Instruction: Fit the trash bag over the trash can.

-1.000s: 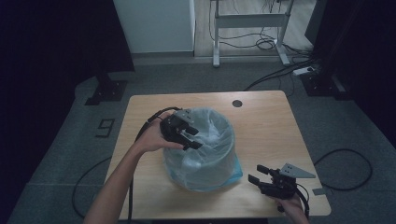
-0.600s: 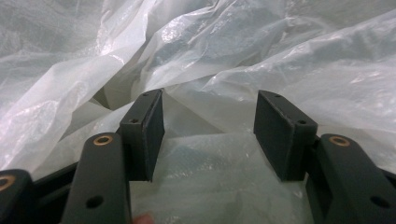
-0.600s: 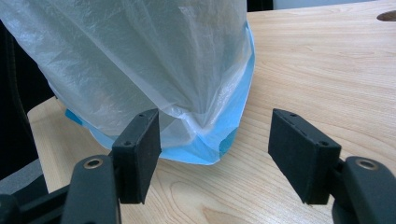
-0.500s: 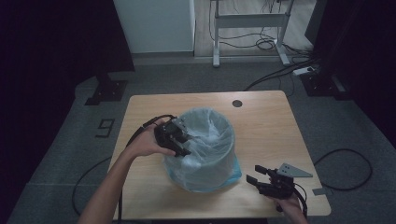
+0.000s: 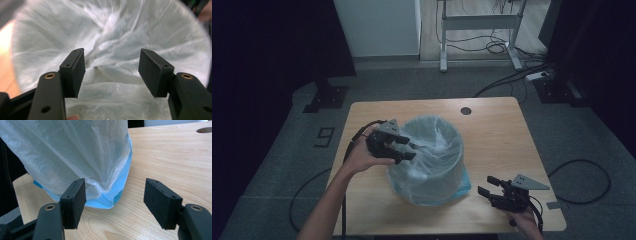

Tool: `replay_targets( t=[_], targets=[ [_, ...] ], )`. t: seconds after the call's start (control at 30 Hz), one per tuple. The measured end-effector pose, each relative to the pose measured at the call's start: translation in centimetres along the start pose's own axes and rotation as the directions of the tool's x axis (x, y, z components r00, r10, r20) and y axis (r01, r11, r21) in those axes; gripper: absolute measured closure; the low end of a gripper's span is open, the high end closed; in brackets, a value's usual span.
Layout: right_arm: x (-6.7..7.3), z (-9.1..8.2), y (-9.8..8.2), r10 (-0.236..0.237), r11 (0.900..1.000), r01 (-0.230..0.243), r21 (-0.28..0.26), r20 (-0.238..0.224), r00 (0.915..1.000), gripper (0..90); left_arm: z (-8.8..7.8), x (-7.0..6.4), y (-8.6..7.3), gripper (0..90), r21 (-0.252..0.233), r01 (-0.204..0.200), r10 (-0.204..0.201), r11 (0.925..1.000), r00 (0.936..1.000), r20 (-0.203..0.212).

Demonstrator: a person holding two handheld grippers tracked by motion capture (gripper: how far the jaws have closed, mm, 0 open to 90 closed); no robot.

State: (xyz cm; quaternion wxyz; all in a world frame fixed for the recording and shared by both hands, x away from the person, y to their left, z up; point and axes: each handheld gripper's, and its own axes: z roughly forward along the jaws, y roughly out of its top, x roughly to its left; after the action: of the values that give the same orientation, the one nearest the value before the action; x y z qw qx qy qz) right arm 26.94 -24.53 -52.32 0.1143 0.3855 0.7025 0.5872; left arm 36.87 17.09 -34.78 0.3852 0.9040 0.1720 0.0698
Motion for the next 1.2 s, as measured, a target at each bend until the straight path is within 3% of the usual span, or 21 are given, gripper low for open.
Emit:
replay_targets(
  t=[0.17, 0.3, 0.5, 0.67, 0.93, 1.0, 1.2],
  targets=[
    [0.0, 0.3, 0.0, -0.007, 1.0, 0.008, 0.01, -0.002, 1.0, 33.4, -1.5, -0.4, -1.2, 37.9, -0.057, 0.023, -0.025, 0.9981, 0.9991, -0.034],
    [0.0, 0.4, 0.0, -0.014, 1.0, 0.014, 0.015, -0.002, 0.9999, 33.2, -2.1, -0.5, -2.2, 37.7, -0.082, 0.038, -0.041, 0.9959, 0.9985, -0.037],
    [-0.1, 0.4, -0.1, -0.013, 1.0, 0.013, 0.019, -0.002, 0.9999, 33.2, -3.5, -1.4, -4.7, 37.5, -0.128, 0.065, -0.072, 0.9896, 0.9961, -0.05],
    [-0.4, 0.3, -0.1, -0.008, 1.0, 0.007, 0.017, 0.007, 0.9999, 33.1, -4.7, -2.2, -7.7, 37.5, -0.177, 0.098, -0.111, 0.9793, 0.992, -0.061],
    [-0.5, 0.3, -0.2, -0.006, 1.0, 0.006, 0.016, 0.01, 0.9999, 33.0, -4.6, -2.5, -11.4, 37.0, -0.184, 0.142, -0.158, 0.9726, 0.9843, -0.078],
    [-0.7, 0.2, -0.3, -0.002, 1.0, 0.001, 0.017, 0.018, 0.9998, 33.0, -4.1, -2.6, -13.0, 36.8, -0.189, 0.165, -0.185, 0.9681, 0.9782, -0.094],
    [-0.8, 0.5, -0.6, -0.006, 0.999, 0.005, 0.032, 0.025, 0.9997, 32.8, -3.2, -2.6, -15.7, 36.6, -0.18, 0.203, -0.224, 0.9625, 0.9686, -0.108]
  ],
)
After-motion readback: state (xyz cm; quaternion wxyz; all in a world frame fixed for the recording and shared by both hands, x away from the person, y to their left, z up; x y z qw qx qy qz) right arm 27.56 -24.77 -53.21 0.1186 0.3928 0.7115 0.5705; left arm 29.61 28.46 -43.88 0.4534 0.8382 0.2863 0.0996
